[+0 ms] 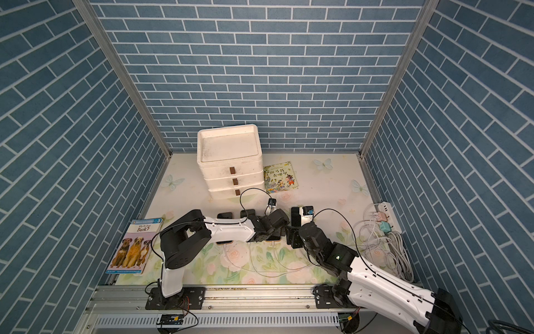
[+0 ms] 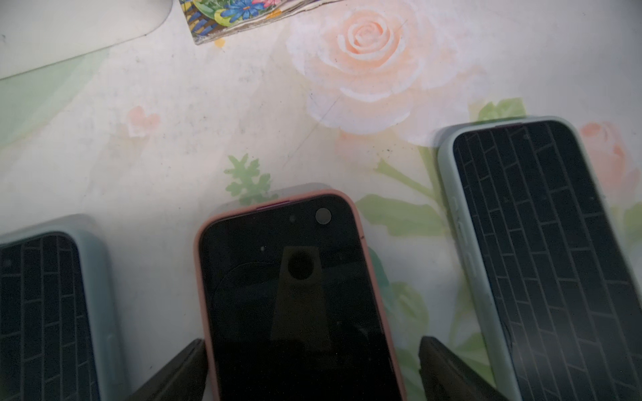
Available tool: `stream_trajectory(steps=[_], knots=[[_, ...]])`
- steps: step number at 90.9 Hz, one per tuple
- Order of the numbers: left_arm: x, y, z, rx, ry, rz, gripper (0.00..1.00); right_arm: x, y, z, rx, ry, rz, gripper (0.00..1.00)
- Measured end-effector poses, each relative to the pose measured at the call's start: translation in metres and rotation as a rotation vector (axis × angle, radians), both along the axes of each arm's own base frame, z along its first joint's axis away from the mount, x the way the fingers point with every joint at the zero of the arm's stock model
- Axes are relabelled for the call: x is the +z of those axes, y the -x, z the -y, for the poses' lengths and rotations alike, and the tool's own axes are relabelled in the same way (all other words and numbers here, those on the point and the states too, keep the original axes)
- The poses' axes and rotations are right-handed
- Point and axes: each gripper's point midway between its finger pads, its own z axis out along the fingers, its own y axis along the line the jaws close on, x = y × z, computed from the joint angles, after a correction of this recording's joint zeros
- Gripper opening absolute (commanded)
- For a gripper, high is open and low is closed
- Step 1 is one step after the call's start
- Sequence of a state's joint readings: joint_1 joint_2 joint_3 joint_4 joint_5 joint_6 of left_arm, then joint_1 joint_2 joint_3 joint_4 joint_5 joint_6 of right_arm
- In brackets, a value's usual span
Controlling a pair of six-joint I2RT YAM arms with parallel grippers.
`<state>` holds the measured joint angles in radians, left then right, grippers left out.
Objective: Unplug the charging cable from the phone
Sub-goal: Pick up the phone at the center of the board.
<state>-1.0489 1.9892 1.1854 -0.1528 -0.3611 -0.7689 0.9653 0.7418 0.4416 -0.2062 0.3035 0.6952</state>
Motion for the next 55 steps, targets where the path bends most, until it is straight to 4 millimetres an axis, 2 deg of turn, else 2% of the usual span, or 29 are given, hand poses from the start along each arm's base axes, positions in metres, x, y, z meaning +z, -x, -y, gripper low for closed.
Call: stream_trajectory(steps=[21, 41, 55], knots=[[0.0012, 0.0007, 0.0011, 0.038, 0.023, 0.006, 0.99, 0.0012, 0.0031, -0.002, 0.018, -0.017, -0.002, 0.75], [-0.0007, -0.0025, -0.0004, 0.114, 0.01, 0.005, 0.93, 0.0089, 0.0033, 0.0002, 0.012, -0.043, 0.02, 0.75], [-0.0042, -0.0033, -0.0022, 0.143, -0.047, 0.004, 0.85, 0.0046, 0.0059, 0.0069, 0.001, -0.037, 0.02, 0.74]])
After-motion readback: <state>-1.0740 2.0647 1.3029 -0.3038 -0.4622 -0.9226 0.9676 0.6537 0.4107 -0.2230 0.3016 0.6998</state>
